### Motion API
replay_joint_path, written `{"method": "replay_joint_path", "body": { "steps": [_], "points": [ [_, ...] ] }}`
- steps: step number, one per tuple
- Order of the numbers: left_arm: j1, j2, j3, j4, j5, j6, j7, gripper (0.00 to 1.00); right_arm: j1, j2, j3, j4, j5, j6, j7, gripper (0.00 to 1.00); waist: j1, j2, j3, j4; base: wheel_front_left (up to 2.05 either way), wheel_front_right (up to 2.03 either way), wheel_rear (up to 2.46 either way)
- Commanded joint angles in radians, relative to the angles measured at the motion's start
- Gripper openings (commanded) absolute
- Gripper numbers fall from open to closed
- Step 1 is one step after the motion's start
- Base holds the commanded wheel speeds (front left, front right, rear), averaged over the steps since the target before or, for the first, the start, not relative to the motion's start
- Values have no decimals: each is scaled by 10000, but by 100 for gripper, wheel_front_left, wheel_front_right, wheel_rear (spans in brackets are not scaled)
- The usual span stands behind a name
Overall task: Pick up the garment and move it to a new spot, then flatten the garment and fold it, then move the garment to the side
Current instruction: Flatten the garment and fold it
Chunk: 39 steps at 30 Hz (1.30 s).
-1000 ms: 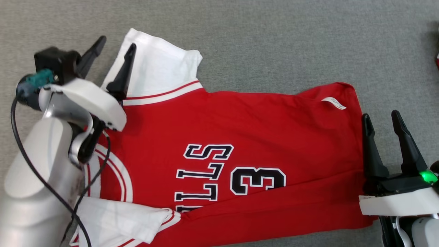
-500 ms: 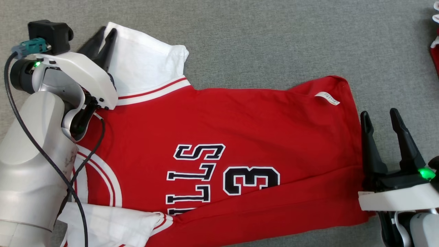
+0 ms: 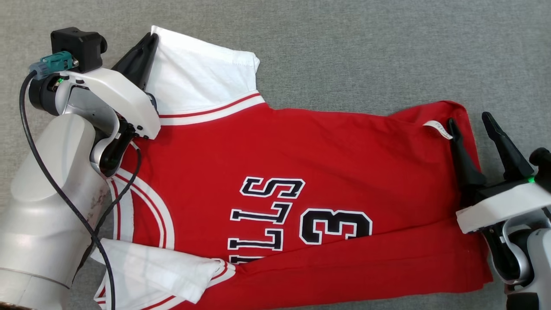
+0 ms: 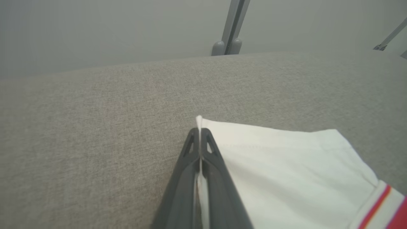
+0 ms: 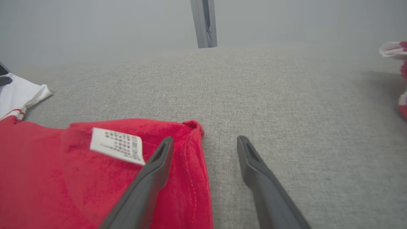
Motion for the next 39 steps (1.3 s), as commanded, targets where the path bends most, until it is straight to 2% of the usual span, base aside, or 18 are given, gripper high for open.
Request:
{"method": "replay_joint_path", "body": {
  "steps": [1, 5, 6, 7, 8, 9, 17, 22, 28, 33, 39],
  "points": [
    [-211, 35, -86, 64, -115, -11, -133, 0, -156, -181, 43, 59, 107, 2, 277, 100, 0, 0, 29, 90, 0, 0, 0],
    [-269, 113, -276, 188, -227, -11, -348, 0, -323, -426, 212, 34, 302, 2, 772, 100, 0, 0, 82, 150, 0, 0, 0],
    [-312, 129, -310, 215, -255, -12, -397, 0, -343, -484, 269, 19, 397, 2, 921, 86, 0, 0, 99, 153, 0, 0, 0],
    [-355, 139, -347, 228, -282, -12, -470, 0, -402, -551, 327, -25, 449, 2, 1038, 43, 0, 0, 116, 155, 0, 0, 0],
    [-394, 155, -370, 235, -305, -12, -533, 0, -488, -613, 379, -105, 520, 2, 1112, 19, 0, 0, 136, 154, 0, 0, 0],
    [-429, 189, -392, 235, -329, -12, -624, 0, -542, -668, 424, -172, 615, 2, 1200, 0, 0, 0, 153, 151, 0, 0, 0],
    [-332, 351, -390, 128, -517, -12, -1416, 0, -531, -929, 302, -511, 1227, 2, 1436, 0, 0, 0, -65, 216, 0, 0, 0],
    [-331, 563, -239, -433, -471, 86, -1837, 0, -560, -1107, -82, -931, 1774, 2, 1548, 0, 0, 0, -330, 346, 0, 0, 0],
    [-31, 854, -87, -1932, -465, 419, -1918, 0, -541, -1276, -474, -1372, 2175, 2, 1675, 0, 0, 0, -554, 574, 0, 0, 0],
    [585, 1073, -34, -3158, -533, 692, -1913, 0, -353, -1133, -408, -1551, 2549, 2, 1699, 0, 0, 0, -696, 615, 0, 0, 0],
    [2310, 1606, 185, -5546, -576, 1426, -2046, 0, 521, -1109, -400, -2208, 3420, 2, 1881, 0, 0, 0, -916, 682, 0, 0, 0]
  ]
}}
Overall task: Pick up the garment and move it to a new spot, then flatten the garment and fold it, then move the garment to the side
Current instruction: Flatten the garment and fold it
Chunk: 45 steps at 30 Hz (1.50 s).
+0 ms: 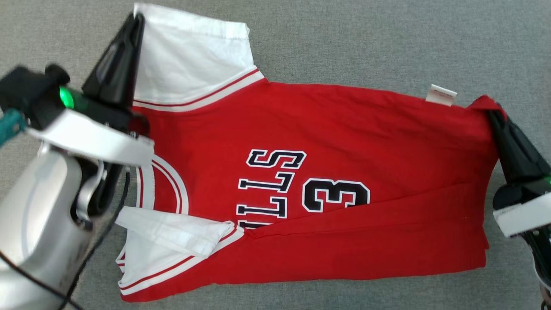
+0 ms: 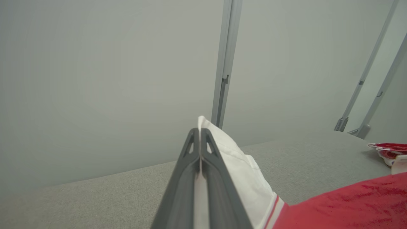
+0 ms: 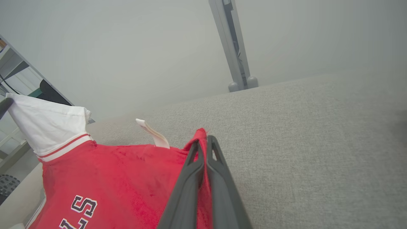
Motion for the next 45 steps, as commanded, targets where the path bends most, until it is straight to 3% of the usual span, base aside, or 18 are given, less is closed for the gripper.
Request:
{"method": "replay_joint_path", "body": {
  "steps": [1, 10, 18, 28, 33, 34, 35, 36, 37, 45],
  "points": [
    [472, 161, 79, -439, -7, 223, -60, 0, 288, -10, -66, -150, 228, 2, 61, 0, 0, 0, -46, 48, 0, 0, 0],
    [4012, 1072, 343, -3587, -321, 1657, 153, 0, 1889, -60, -521, -555, 881, 2, -19, 0, 0, 0, -260, 162, 0, 0, 0],
    [6161, 1184, 164, -4767, -719, 2427, 359, 0, 2696, 107, -597, 1, 419, 2, -481, 0, 0, 0, -596, 432, 0, 0, 0],
    [7654, 1043, 34, -5016, -1262, 2992, 498, 0, 3262, 322, -554, 524, 229, 2, -803, 0, 0, 0, -917, 637, 0, 0, 0],
    [7749, 697, -194, -4372, -1658, 2713, 544, 0, 3307, 384, -413, 826, 85, 2, -875, 0, 0, 0, -947, 719, 0, 0, 0],
    [7673, 701, -226, -4137, -1669, 2619, 562, 19, 3259, 411, -389, 870, 28, 2, -947, 5, 0, 0, -937, 730, 0, 0, 0],
    [7561, 614, -226, -3982, -1713, 2541, 477, 93, 3206, 457, -330, 888, -25, 2, -1019, 35, 0, 0, -936, 735, 0, 0, 0],
    [7450, 501, -207, -3841, -1775, 2441, 377, 100, 3163, 467, -312, 899, -156, 2, -1126, 72, 0, 0, -932, 739, 0, 0, 0],
    [7384, 448, -170, -3659, -1755, 2407, 286, 100, 3128, 481, -263, 920, -299, 2, -1234, 100, 0, 0, -939, 727, 0, 0, 0],
    [6864, 14, 464, -3037, -1022, 2291, -434, 100, 2875, 837, -487, 440, -1785, 2, -2464, 100, 0, 0, -1233, 496, 0, 0, 0]
  ]
}}
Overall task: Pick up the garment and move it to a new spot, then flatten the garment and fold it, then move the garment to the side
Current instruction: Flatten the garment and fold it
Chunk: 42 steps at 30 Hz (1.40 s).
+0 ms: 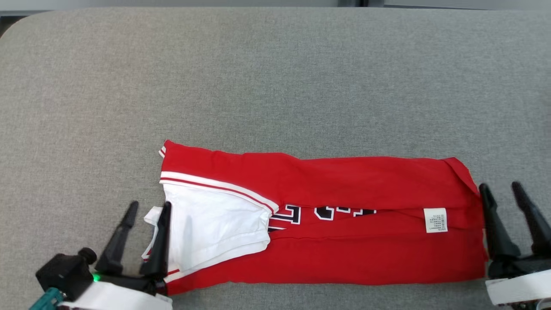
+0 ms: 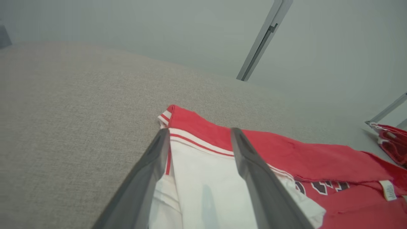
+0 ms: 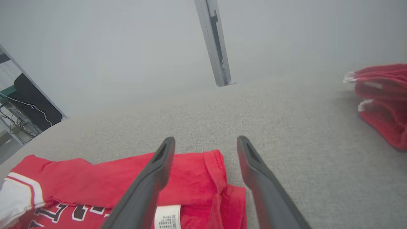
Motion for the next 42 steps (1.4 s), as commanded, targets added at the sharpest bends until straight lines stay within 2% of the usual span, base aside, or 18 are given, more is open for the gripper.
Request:
{"method": "replay_joint_path", "body": {
  "steps": [1, 4, 10, 19, 34, 38, 42],
  "points": [
    [-274, -29, 278, 16, 251, -62, -106, 100, -185, 20, -219, -211, -427, 2, -351, 100, -1, 0, -118, -95, 0, 0, 0],
    [-489, -188, 694, -50, 677, -213, -159, 100, -364, 293, -593, -512, -961, 2, -793, 100, -1, 0, -225, -129, 0, 0, 0],
    [-796, -649, 1891, -285, 1767, -474, -169, 100, -556, 757, -1178, -992, -1856, 2, -951, 100, -1, 0, -467, -153, 0, 0, 0],
    [-601, -1483, 3171, -16, 2826, -1114, -161, 100, -337, 980, -1056, -803, -2198, 2, -671, 100, -1, 0, -751, -168, 0, 0, 0],
    [-817, -2159, 3669, 798, 3596, -2141, -162, 100, -534, 893, -1003, -384, -2148, 2, -453, 100, -1, 0, -742, -66, 0, 0, 0],
    [-910, -2297, 3663, 917, 3715, -2325, -163, 100, -690, 781, -1047, 225, -2084, 2, -195, 100, -1, 0, -637, 32, 0, 0, 0],
    [-1174, -2434, 3582, 1073, 3827, -2527, -163, 100, -1036, 768, -896, 1336, -1731, 2, -47, 100, -1, 0, -428, 200, 0, 0, 0]
  ]
}}
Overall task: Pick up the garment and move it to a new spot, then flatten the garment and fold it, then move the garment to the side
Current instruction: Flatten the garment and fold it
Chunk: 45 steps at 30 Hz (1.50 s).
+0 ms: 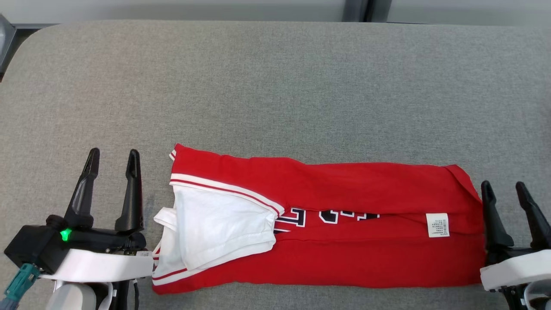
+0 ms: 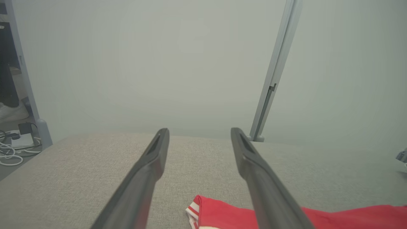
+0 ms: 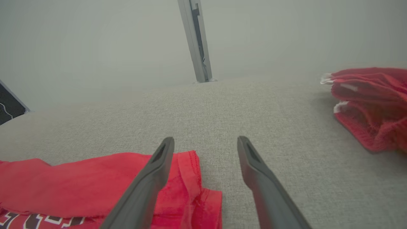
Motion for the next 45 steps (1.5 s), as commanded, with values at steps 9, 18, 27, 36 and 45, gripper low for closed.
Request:
{"method": "replay_joint_path", "body": {
  "steps": [9, 18, 27, 36, 45],
  "points": [
    [-408, -271, 44, 438, 282, -415, -21, 100, -339, 47, 621, 2099, 590, 2, -36, 100, 0, -1, 226, 318, 0, 0, 0],
    [-357, -329, 104, 706, 377, -596, -21, 100, 435, 313, 1080, 3070, 811, -1, 802, 100, 0, -1, 188, 320, 0, 0, 0],
    [-392, -311, 172, 751, 441, -663, -21, 100, 88, 378, 1413, 2964, 910, -1, 610, 0, 0, -1, 194, 181, 0, 0, 0],
    [-300, -300, 353, 589, 502, -608, -21, 100, -174, -543, 459, 2724, 1311, -44, -70, 0, 0, -1, 237, -16, 0, 0, 0],
    [-228, -317, 344, 592, 573, -485, -21, 100, 341, -1508, -1350, 2428, 1651, -16, -235, 0, 0, -1, 144, -148, 0, 0, 0]
  ]
}}
